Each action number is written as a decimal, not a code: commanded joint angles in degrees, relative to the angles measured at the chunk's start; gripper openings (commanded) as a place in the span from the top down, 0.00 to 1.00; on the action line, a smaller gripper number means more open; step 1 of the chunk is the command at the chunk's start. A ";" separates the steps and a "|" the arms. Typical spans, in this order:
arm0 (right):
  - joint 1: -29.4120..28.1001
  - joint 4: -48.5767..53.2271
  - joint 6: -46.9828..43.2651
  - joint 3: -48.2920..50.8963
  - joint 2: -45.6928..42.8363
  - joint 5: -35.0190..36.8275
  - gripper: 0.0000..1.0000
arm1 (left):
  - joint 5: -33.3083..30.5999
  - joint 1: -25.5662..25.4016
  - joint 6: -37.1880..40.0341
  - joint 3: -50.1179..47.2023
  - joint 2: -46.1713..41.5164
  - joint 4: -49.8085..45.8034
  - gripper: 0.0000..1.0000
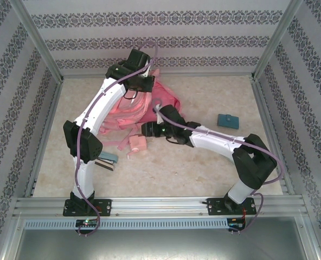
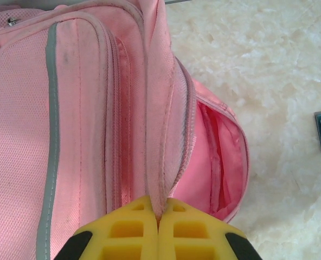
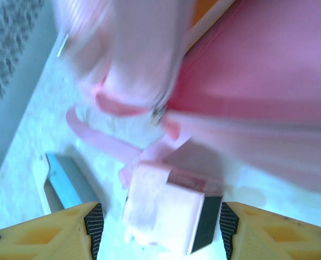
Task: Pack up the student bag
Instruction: Pick up the loose stationery from the bottom-left of the table.
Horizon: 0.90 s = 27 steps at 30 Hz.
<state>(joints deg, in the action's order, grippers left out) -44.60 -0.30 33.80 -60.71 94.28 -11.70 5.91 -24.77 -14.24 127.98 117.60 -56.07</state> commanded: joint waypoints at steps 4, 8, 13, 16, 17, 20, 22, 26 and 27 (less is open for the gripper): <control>-8.33 1.89 -9.58 -2.30 3.16 5.01 0.41 | -2.18 2.45 -0.78 0.51 -1.85 2.44 1.00; -13.11 2.31 -12.84 -6.11 6.52 5.72 0.45 | -2.22 2.65 -0.62 0.50 -1.85 2.19 1.00; -17.79 4.59 -16.53 -11.75 11.74 6.60 0.51 | -2.10 3.19 -0.65 0.49 -1.74 1.51 1.00; -19.83 5.47 -17.88 -14.77 14.73 7.21 0.54 | -1.49 3.49 -0.81 0.46 -2.02 1.30 1.00; -20.39 5.52 -18.22 -15.70 15.82 7.18 0.56 | -1.38 3.48 -0.86 0.46 -2.04 1.26 1.00; -21.64 5.80 -18.94 -18.29 19.05 7.33 0.58 | -1.25 3.50 -0.89 0.51 -2.12 1.31 1.00; -22.26 6.42 -19.81 -20.18 21.14 7.78 0.60 | -1.06 3.56 -1.04 0.54 -2.13 1.21 1.00; -23.47 7.32 -21.40 -23.71 24.52 8.75 0.62 | -0.72 3.51 -1.14 0.57 -2.20 0.91 1.00; -23.56 7.59 -21.72 -24.44 25.28 8.84 0.63 | -0.72 3.51 -1.08 0.57 -2.21 0.82 1.00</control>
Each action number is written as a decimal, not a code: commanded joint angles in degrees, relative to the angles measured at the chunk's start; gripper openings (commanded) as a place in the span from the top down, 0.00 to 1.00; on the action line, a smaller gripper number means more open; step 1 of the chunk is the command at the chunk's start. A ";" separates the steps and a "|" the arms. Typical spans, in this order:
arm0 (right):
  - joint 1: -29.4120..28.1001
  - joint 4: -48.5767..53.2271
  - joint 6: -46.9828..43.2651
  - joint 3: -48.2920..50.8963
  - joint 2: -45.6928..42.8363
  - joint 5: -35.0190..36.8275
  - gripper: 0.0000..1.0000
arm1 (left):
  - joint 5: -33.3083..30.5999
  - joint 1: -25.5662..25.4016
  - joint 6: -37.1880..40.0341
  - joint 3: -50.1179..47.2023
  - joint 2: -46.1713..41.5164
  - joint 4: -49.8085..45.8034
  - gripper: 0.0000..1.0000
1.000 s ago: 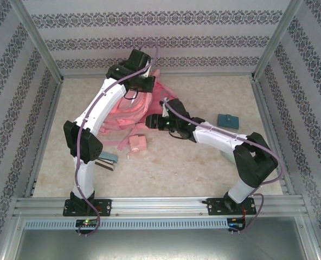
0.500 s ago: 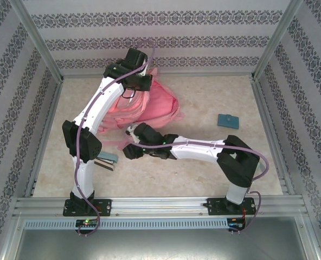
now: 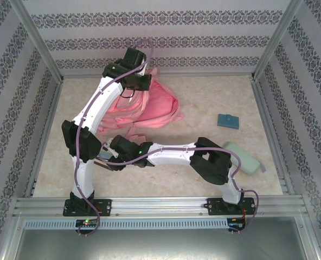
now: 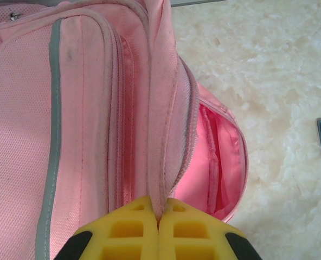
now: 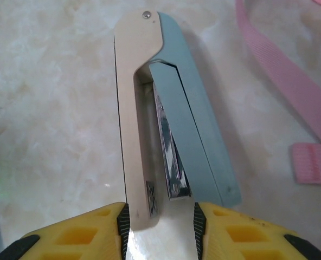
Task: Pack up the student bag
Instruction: Pick up the loose stationery from the bottom-left of the table.
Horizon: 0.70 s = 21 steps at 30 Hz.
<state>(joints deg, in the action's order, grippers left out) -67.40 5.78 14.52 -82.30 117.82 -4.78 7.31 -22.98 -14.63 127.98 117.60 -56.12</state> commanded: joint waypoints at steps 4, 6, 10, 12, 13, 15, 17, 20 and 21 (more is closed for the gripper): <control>-1.16 3.04 -3.42 -6.09 4.74 1.63 0.64 | -2.19 1.76 -0.61 0.51 -2.41 0.54 1.00; -1.16 3.65 -3.69 -7.31 5.90 1.27 0.65 | -2.30 1.77 -0.42 0.51 -2.55 0.44 1.00; -1.45 4.53 -4.52 -9.15 7.91 0.65 0.67 | -2.55 1.82 -0.07 0.51 -2.54 0.38 1.00; -1.85 5.35 -5.41 -10.20 8.85 0.81 0.67 | -2.60 1.97 -0.04 0.42 -2.55 0.35 1.00; -2.06 5.68 -5.76 -10.58 9.13 0.89 0.67 | -2.63 1.95 -0.02 0.42 -2.54 0.33 1.00; -2.30 5.74 -6.11 -10.86 9.55 0.82 0.67 | -2.63 2.07 -0.04 0.42 -2.49 0.32 1.00; -2.47 6.02 -6.31 -10.91 9.90 0.70 0.67 | -2.57 2.28 0.02 0.42 -2.53 0.37 1.00; -2.48 6.76 -6.44 -11.51 10.88 0.65 0.67 | -2.39 2.45 -0.04 0.25 -2.45 0.43 1.00; -2.48 7.07 -6.55 -11.78 11.27 0.74 0.68 | -2.26 2.43 -0.04 0.23 -2.37 0.47 1.00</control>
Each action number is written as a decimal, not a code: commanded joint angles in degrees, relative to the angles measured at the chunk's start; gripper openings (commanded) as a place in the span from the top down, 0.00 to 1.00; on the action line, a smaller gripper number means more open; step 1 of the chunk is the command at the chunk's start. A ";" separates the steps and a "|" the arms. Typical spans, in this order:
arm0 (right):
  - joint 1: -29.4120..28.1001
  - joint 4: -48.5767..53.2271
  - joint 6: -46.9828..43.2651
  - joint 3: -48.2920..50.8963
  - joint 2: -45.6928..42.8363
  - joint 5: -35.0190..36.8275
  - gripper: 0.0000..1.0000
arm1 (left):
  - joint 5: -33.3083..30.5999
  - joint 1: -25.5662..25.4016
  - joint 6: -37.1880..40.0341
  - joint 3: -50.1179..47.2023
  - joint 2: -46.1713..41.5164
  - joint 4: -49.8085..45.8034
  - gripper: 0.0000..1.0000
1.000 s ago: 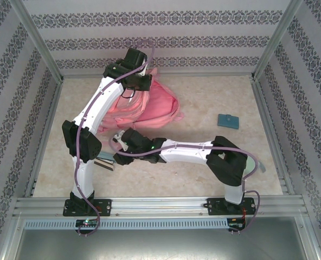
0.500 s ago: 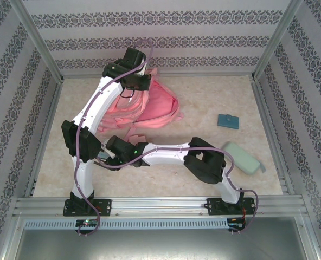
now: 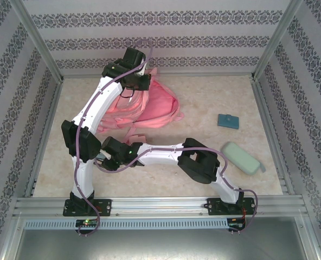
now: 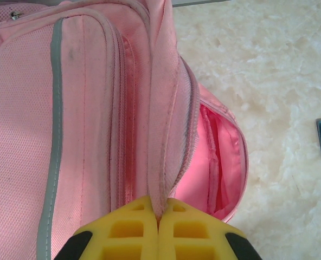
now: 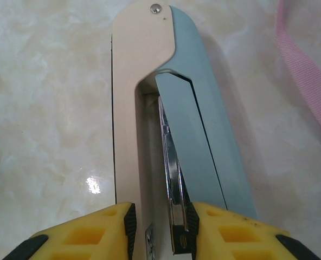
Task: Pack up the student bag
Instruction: Pick up the loose stationery from the bottom-left of the table.
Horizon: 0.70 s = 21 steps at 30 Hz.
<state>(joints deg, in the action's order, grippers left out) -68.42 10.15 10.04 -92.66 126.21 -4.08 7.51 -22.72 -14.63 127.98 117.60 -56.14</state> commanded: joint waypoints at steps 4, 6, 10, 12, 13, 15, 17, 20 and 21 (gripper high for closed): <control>-1.45 4.14 -2.64 -2.35 4.21 0.78 0.76 | -2.22 2.30 -0.13 0.25 -2.05 0.65 1.00; -1.42 4.39 -2.90 -2.35 4.26 0.80 0.75 | -2.12 2.34 -0.13 0.11 -2.01 0.65 1.00; -1.70 3.81 -3.28 -0.94 2.39 1.49 0.67 | -1.89 2.43 -0.26 0.25 -2.02 0.60 1.00; -1.63 3.40 -3.20 -0.13 1.02 2.27 0.67 | -1.71 2.52 -0.30 0.25 -2.01 0.76 1.00; -1.70 3.26 -3.35 0.10 0.40 2.74 0.67 | -1.69 2.52 -0.31 0.25 -2.01 0.78 1.00; -1.67 3.45 -3.70 0.16 -1.21 3.74 0.67 | -1.73 2.59 -0.31 0.33 -2.10 0.85 1.00; -1.75 3.11 -4.00 0.36 -2.81 4.14 0.67 | -1.97 2.60 -0.22 0.23 -2.01 0.69 1.00; -1.98 2.67 -3.98 0.55 -4.64 3.95 0.67 | -1.97 2.80 -0.27 0.20 -2.07 0.66 1.00; -2.19 2.38 -4.30 0.71 -4.97 3.69 0.67 | -1.97 2.85 -0.31 0.23 -2.18 0.67 1.00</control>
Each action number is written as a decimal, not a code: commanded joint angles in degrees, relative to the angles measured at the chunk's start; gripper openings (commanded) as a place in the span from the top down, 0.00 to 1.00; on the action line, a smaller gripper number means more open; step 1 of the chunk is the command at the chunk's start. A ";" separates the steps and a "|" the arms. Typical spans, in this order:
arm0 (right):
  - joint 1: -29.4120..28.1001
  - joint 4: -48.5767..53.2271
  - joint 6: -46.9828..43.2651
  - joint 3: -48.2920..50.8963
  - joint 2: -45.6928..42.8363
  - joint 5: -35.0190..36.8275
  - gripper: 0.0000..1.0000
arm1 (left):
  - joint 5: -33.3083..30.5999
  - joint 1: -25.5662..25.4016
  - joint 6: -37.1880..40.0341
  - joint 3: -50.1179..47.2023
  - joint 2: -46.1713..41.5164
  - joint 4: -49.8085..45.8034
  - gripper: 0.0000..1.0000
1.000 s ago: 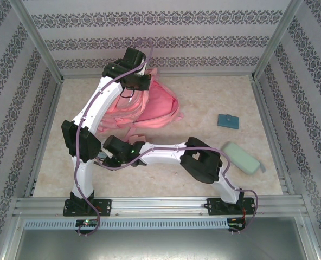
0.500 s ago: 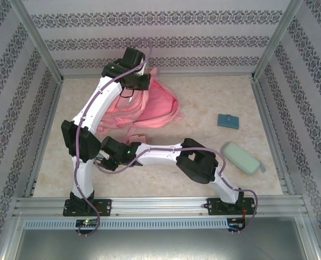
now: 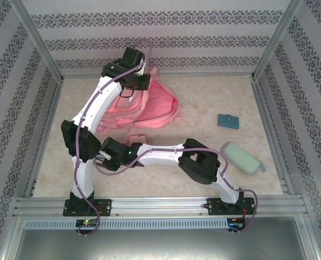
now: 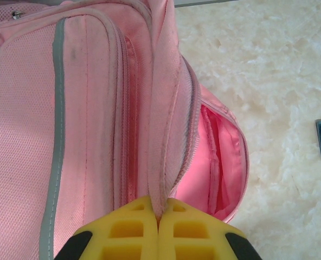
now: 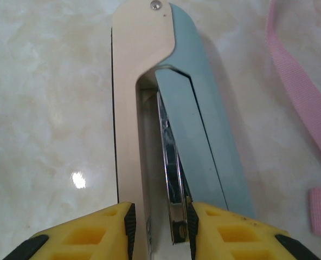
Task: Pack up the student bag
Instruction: Pick up the loose stationery from the bottom-left of the table.
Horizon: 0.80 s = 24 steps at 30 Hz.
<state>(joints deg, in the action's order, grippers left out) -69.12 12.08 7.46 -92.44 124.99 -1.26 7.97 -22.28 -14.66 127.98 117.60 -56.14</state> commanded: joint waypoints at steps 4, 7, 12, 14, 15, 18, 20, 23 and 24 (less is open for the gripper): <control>-1.84 0.89 -2.07 0.01 -2.78 -0.30 0.66 | -2.35 2.52 -0.29 0.22 -2.34 0.61 1.00; -1.84 1.91 -1.91 -1.33 -0.46 -1.61 0.66 | -2.32 2.55 -0.24 0.20 -2.46 0.51 1.00; -1.21 2.37 -0.90 -2.57 2.93 -2.26 0.66 | -2.16 2.64 -0.30 -0.19 -2.57 0.45 1.00; -0.91 2.35 -0.66 -2.87 3.81 -2.43 0.66 | -2.20 2.61 -0.17 -0.37 -2.68 0.45 1.00; -0.82 2.38 -0.56 -2.96 4.32 -2.64 0.66 | -2.25 2.60 -0.28 -0.46 -2.66 0.50 1.00; -0.57 3.08 -0.26 -3.44 5.67 -2.87 0.68 | -2.16 2.74 -0.27 -0.46 -2.72 0.59 1.00; -0.53 2.87 -0.11 -2.89 5.25 -2.37 0.70 | -2.17 2.75 -0.20 -0.45 -2.73 0.59 1.00; -0.55 1.58 0.12 -0.86 3.10 -1.09 0.77 | -2.21 2.77 -0.20 -0.45 -2.68 0.64 1.00; -0.54 0.86 0.17 0.29 2.00 -0.72 0.86 | -2.23 2.88 -0.19 -0.54 -2.68 0.75 1.00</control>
<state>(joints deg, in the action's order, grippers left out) -69.87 12.95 7.05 -94.48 128.29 -2.87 8.84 -21.63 -14.66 127.98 117.58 -56.14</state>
